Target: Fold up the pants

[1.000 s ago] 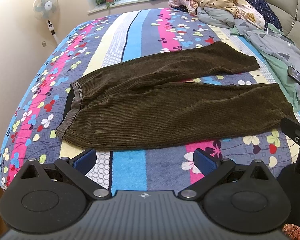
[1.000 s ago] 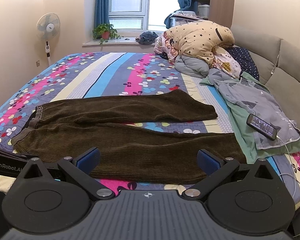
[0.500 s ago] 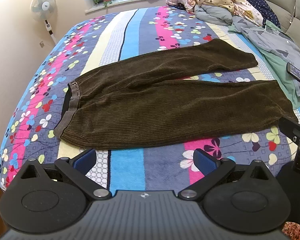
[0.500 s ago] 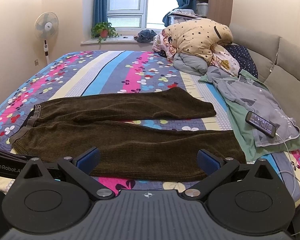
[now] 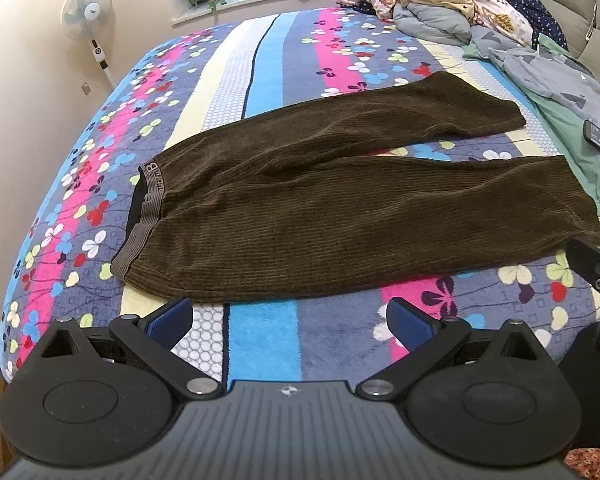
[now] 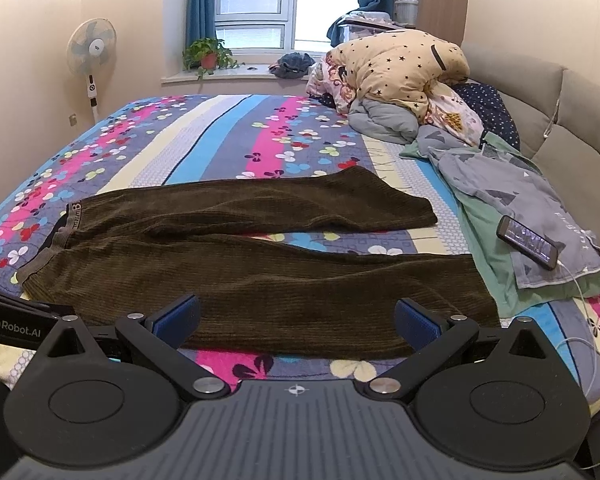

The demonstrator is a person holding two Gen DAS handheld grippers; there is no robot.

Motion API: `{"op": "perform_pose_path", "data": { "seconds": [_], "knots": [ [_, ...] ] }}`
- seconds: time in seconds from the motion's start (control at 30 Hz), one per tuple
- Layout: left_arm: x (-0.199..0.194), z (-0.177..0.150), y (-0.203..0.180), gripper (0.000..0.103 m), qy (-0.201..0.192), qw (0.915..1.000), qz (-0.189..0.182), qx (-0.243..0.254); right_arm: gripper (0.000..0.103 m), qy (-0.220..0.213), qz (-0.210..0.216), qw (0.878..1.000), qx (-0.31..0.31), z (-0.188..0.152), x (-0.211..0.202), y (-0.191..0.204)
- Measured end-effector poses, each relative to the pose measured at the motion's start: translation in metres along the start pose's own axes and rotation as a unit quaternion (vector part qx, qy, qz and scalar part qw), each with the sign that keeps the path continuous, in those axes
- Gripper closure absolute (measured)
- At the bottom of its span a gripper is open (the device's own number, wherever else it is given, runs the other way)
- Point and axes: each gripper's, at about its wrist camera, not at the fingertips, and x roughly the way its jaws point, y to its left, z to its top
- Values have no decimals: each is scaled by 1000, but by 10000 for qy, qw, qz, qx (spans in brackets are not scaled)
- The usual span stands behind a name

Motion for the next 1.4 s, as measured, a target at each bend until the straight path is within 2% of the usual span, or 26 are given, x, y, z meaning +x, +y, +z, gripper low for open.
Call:
{"op": "perform_pose_path", "data": {
  "seconds": [0.43, 0.57, 0.8, 1.0, 1.1, 1.2, 1.3, 1.4],
  "knots": [
    [66, 29, 6, 0, 501, 9982, -332, 63, 0, 194, -221, 9994, -170, 17, 51, 7],
    [93, 40, 4, 0, 747, 9960, -487, 28, 0, 405, -349, 9984, -182, 20, 79, 7],
    [143, 58, 1, 0, 1102, 9925, -524, 55, 0, 765, -472, 9957, -215, 28, 132, 6],
    [186, 76, 7, 0, 1221, 9913, -495, 46, 0, 975, -447, 9941, -168, 37, 180, 1],
    [211, 98, 36, 0, 1000, 9939, -379, -255, 0, 997, -433, 9941, 26, 49, 210, -10],
    [242, 127, 87, 0, 501, 9963, 117, -690, 0, 903, -499, 9944, 219, 68, 247, -29],
    [282, 153, 148, 0, -45, 9916, 718, -1078, 0, 658, -637, 9954, 290, 91, 287, -49],
    [333, 175, 207, 0, -155, 9869, 1002, -1253, 0, 497, -862, 9940, 459, 114, 334, -71]
  ]
}}
